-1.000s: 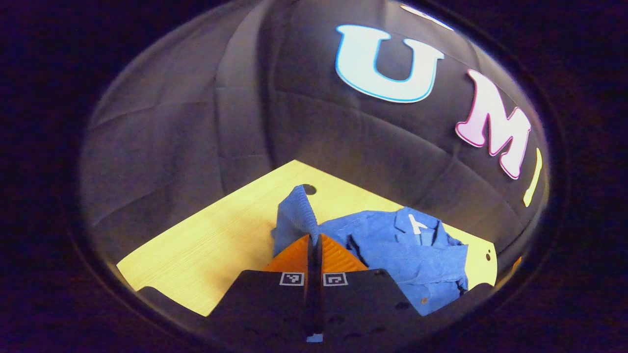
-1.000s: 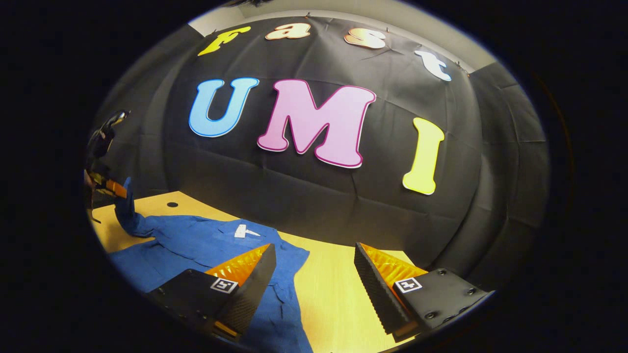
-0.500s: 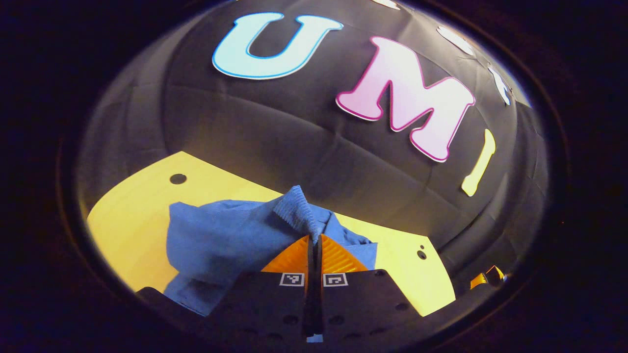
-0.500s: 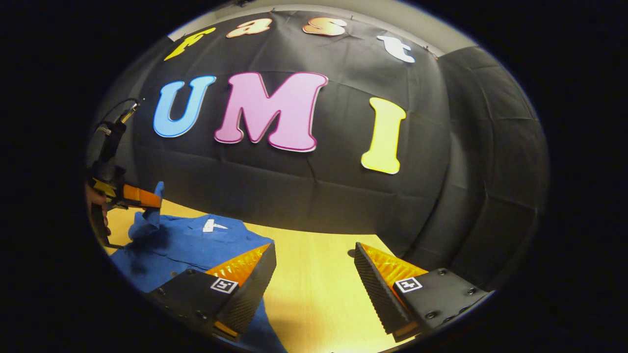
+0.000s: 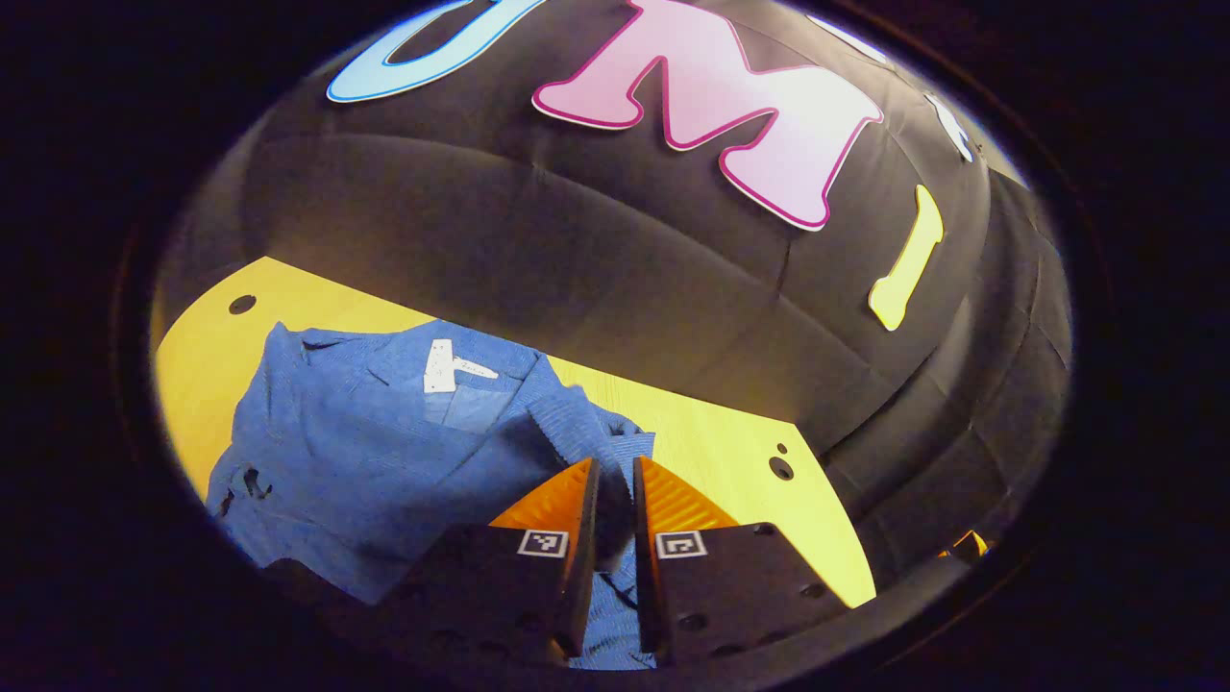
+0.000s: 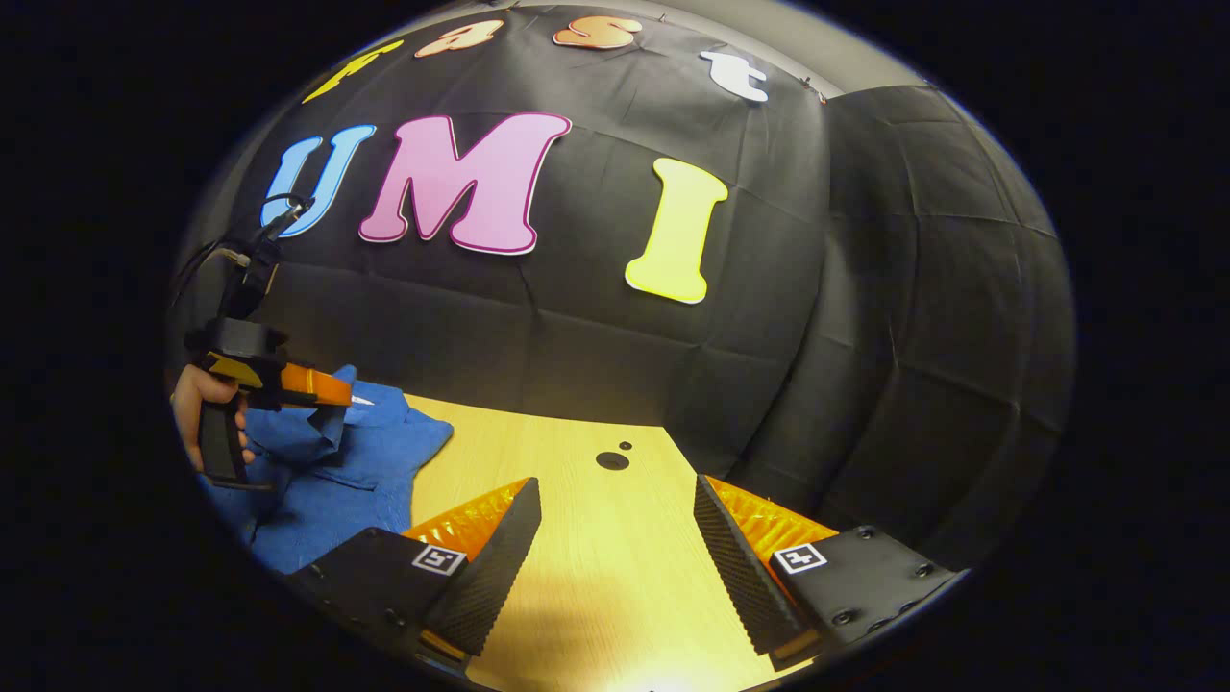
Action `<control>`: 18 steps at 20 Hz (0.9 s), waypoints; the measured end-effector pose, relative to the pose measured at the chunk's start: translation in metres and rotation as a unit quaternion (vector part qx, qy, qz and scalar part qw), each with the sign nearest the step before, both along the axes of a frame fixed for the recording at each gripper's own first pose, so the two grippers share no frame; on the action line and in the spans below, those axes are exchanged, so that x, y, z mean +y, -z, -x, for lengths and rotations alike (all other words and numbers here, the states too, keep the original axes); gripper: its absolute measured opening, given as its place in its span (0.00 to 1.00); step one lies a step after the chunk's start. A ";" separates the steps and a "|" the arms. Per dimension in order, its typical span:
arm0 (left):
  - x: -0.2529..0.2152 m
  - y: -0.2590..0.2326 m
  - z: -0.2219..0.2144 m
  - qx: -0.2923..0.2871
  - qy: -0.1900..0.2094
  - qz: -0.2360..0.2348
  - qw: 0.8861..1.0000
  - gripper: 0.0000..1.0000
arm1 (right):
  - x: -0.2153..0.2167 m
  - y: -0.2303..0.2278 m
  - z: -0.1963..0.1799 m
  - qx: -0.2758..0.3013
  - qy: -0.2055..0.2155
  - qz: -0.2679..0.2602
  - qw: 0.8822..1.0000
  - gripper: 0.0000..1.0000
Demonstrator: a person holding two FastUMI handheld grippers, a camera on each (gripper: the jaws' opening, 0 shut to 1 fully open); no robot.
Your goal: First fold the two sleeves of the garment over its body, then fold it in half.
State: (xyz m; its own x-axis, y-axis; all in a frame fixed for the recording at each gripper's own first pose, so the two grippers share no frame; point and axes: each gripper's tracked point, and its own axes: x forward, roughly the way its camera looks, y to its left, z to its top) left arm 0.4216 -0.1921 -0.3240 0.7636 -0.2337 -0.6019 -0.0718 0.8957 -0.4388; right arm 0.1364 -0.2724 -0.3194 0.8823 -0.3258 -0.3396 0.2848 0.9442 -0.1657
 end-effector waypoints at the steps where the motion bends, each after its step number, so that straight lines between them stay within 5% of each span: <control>1: -0.003 -0.001 -0.002 -0.004 0.002 0.006 1.000 0.25 | 0.002 0.003 0.001 0.002 -0.001 -0.003 1.000 1.00; 4: 0.004 -0.010 0.001 -0.028 -0.001 0.001 1.000 0.83 | 0.012 0.005 0.002 -0.001 -0.015 -0.014 1.000 0.97; 10: 0.043 -0.048 0.056 -0.127 0.031 -0.052 0.990 0.85 | 0.062 0.025 0.013 0.024 -0.059 -0.069 0.996 1.00; 14: 0.113 -0.046 0.137 -0.093 -0.002 -0.129 0.987 0.85 | 0.093 0.041 0.039 0.066 -0.079 -0.100 0.990 1.00; 18: 0.181 -0.027 0.232 -0.023 -0.049 -0.130 0.990 0.84 | 0.115 0.073 0.084 0.129 -0.064 -0.135 0.980 1.00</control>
State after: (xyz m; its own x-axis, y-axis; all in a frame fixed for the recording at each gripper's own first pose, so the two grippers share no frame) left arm 0.1892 -0.0113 -0.2973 0.8030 0.0000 -0.5959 -0.1483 0.9685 -0.1998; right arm 0.0528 -0.1575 -0.3921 0.7837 -0.0848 -0.6153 0.1417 0.9889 0.0442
